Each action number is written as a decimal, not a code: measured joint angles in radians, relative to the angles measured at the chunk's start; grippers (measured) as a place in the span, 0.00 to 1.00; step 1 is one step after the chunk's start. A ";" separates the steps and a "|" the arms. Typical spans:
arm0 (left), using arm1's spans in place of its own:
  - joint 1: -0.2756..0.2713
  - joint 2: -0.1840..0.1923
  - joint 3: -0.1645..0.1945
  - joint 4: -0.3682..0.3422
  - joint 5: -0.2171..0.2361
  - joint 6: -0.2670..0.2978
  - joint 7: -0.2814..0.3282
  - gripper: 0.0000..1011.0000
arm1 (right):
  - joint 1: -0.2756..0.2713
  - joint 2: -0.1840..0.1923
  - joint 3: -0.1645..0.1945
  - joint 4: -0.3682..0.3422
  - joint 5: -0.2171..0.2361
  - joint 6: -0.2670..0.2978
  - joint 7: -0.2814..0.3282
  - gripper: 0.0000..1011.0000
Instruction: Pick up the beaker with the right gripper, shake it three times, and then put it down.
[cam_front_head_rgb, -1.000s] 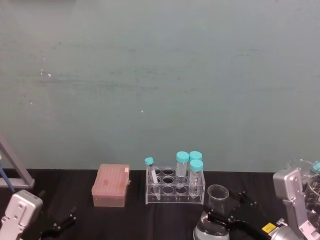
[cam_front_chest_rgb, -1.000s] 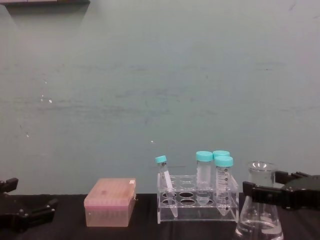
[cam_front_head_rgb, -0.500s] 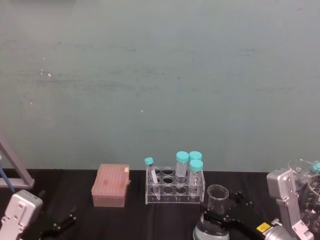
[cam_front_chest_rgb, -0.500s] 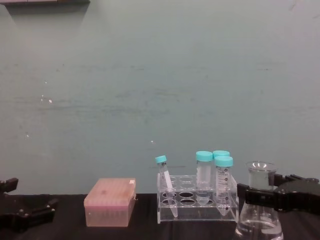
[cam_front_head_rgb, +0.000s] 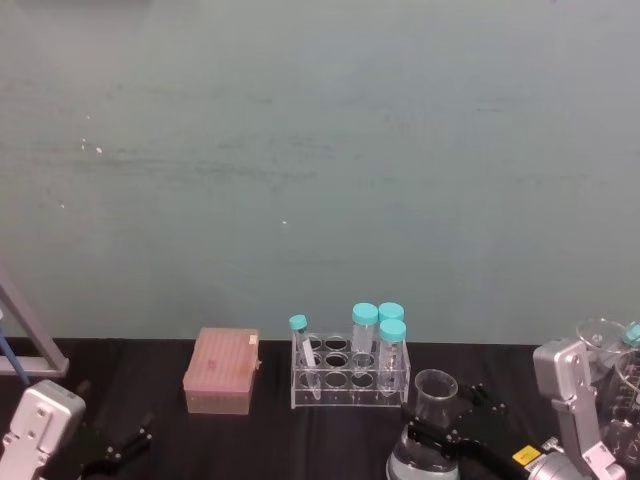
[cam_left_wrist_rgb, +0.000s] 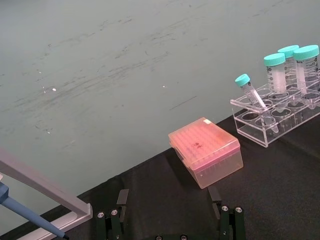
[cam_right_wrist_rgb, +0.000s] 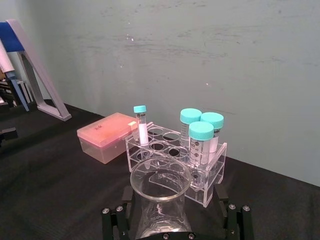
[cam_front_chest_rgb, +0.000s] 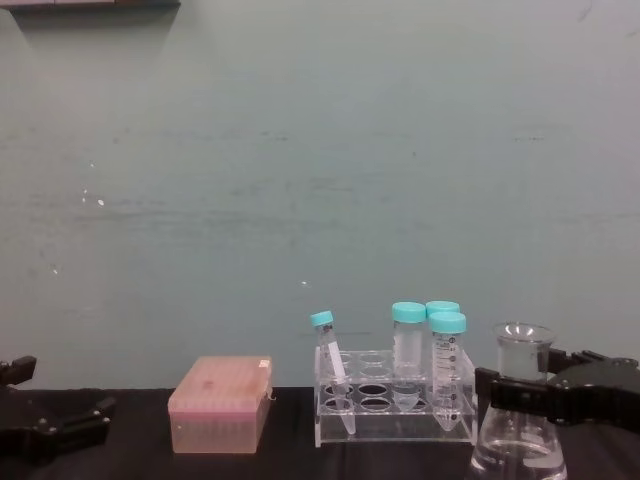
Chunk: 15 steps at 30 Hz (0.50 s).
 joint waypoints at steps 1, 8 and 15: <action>0.000 0.000 0.000 0.000 0.000 0.000 0.000 0.99 | 0.000 0.000 0.000 0.000 0.000 0.000 0.000 0.99; 0.000 0.000 0.000 0.000 0.000 0.000 0.000 0.99 | 0.000 0.001 -0.001 -0.002 0.002 0.000 0.000 0.85; 0.000 0.000 0.000 0.000 0.000 0.000 0.000 0.99 | 0.000 0.002 -0.001 -0.003 0.003 0.000 0.000 0.63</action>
